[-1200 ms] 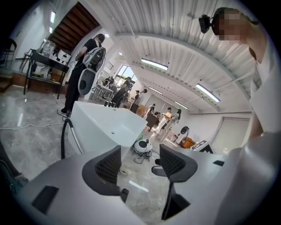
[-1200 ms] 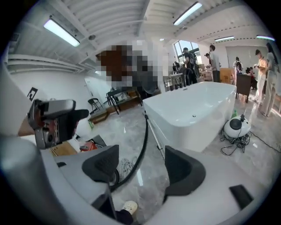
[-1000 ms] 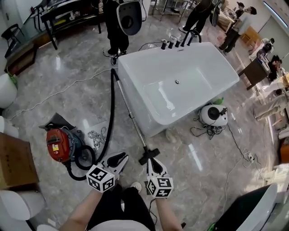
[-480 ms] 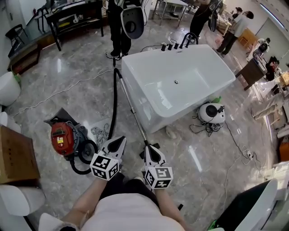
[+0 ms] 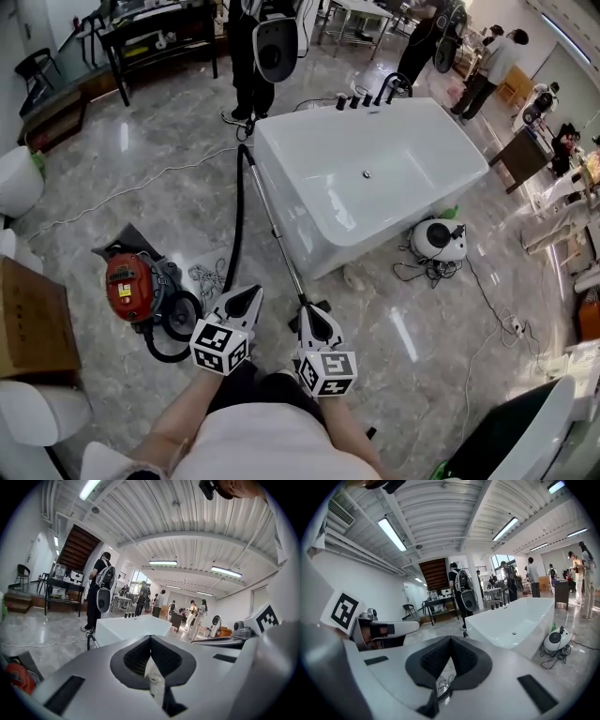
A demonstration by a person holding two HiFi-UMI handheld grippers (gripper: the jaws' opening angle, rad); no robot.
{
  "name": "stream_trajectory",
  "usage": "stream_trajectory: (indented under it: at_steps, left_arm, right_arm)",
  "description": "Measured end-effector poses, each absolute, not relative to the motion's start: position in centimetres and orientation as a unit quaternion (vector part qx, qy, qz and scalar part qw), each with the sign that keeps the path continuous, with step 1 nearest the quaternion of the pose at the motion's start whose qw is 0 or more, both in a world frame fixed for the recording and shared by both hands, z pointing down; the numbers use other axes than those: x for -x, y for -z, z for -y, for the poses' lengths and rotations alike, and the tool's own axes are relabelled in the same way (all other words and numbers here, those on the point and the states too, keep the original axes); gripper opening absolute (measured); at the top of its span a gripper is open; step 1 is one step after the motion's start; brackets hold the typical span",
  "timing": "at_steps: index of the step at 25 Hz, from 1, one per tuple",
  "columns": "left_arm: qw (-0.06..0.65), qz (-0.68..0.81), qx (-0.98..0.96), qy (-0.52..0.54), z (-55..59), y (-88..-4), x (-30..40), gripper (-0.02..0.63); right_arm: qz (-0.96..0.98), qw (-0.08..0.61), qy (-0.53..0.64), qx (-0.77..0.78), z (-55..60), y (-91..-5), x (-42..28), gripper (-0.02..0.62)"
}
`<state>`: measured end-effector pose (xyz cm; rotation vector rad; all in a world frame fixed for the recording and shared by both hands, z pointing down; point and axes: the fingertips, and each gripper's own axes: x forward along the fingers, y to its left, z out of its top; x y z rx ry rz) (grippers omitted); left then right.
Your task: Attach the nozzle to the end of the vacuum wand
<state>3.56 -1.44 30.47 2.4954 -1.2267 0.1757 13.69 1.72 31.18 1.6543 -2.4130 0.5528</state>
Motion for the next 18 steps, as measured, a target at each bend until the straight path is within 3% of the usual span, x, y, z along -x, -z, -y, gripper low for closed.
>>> stream_trajectory:
  at_steps: [18]
  left_arm:
    - [0.192, 0.453, -0.868, -0.067, 1.4, -30.8, -2.4, 0.009]
  right_arm:
    - [0.824, 0.095, -0.19, -0.526, -1.5, -31.9, -12.6, 0.015]
